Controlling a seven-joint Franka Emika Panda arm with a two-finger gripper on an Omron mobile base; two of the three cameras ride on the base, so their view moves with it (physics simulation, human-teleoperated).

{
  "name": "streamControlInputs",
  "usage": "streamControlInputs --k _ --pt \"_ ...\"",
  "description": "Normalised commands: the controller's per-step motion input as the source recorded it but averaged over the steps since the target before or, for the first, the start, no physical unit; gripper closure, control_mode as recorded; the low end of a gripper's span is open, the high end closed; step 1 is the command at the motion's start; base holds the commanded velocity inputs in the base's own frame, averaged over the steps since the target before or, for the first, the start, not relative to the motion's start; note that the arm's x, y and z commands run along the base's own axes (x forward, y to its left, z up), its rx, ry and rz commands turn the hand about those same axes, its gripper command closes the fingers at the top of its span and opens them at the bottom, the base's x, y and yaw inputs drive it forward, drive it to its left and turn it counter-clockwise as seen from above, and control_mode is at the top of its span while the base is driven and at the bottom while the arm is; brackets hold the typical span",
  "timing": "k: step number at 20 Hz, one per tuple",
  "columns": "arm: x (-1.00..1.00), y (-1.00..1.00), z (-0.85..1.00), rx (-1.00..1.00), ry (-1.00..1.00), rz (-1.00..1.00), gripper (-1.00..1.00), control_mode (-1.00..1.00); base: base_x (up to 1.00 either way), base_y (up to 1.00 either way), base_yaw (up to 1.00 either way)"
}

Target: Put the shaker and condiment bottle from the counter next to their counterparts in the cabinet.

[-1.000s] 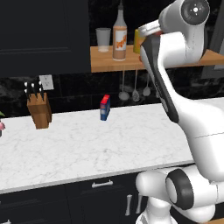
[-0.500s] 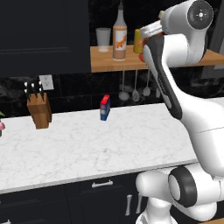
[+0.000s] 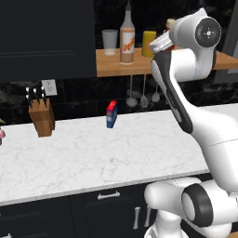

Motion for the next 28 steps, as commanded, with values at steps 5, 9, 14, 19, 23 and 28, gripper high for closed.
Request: streamControlInputs --k 5,9,14,19,23,28 --pt "0.19 0.00 -0.06 -0.09 -0.02 0.00 1.00 -1.00 0.00 0.00 0.00" --pt "0.29 0.00 0.00 0.00 0.00 0.00 1.00 -1.00 0.00 0.00 0.00" --pt "0.27 0.00 0.04 0.00 0.00 0.01 1.00 -1.00 0.00 0.00 0.00" --pt "0.36 0.00 0.02 0.00 0.00 0.00 1.00 -1.00 0.00 0.00 0.00" --pt "0.38 0.00 0.07 0.02 0.00 0.00 1.00 -1.00 0.00 0.00 0.00" --pt "0.33 0.00 0.16 0.06 0.00 0.00 1.00 -1.00 0.00 0.00 0.00"
